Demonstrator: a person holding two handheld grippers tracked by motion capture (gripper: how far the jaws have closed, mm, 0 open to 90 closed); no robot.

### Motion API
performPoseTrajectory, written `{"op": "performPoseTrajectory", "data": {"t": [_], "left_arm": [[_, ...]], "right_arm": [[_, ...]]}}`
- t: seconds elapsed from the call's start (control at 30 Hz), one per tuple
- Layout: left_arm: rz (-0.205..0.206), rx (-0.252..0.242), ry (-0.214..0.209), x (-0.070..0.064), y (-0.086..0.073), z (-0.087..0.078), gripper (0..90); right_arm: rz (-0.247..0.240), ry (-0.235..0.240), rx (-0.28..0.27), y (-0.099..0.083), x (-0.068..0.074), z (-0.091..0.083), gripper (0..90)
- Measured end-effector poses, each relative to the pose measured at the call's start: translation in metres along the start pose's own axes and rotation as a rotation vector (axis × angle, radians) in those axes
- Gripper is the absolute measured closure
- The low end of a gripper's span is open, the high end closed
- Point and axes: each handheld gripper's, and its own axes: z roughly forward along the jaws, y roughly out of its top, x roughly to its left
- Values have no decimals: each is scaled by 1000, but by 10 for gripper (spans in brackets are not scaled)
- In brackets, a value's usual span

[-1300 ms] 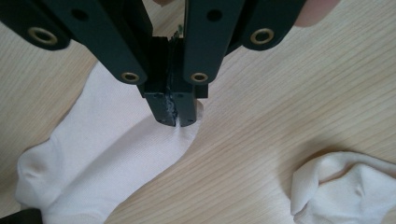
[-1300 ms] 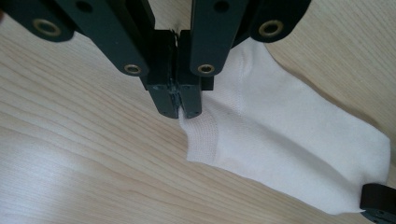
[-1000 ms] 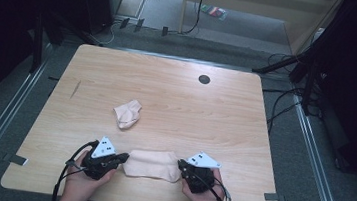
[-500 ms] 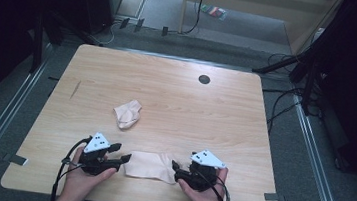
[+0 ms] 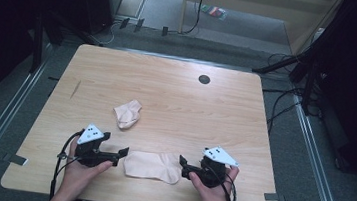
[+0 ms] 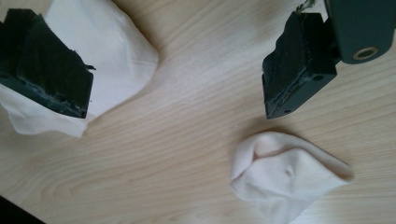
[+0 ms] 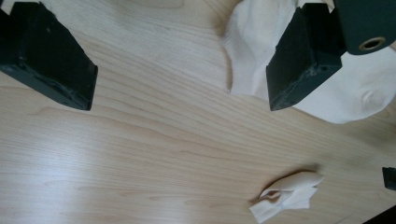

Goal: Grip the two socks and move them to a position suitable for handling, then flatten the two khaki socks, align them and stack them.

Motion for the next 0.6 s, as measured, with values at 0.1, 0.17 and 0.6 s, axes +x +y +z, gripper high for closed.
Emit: {"op": "performPoseTrajectory", "data": {"t": [0.1, 0.17, 0.6], "left_arm": [[3, 5, 24, 6, 4, 2, 93], [-9, 0, 41, 9, 7, 4, 94], [-50, -24, 128, 42, 32, 22, 98]], "right_arm": [[16, -11, -3, 1, -4, -1, 91], [18, -18, -8, 3, -5, -2, 94], [31, -42, -15, 11, -12, -1, 122]]}}
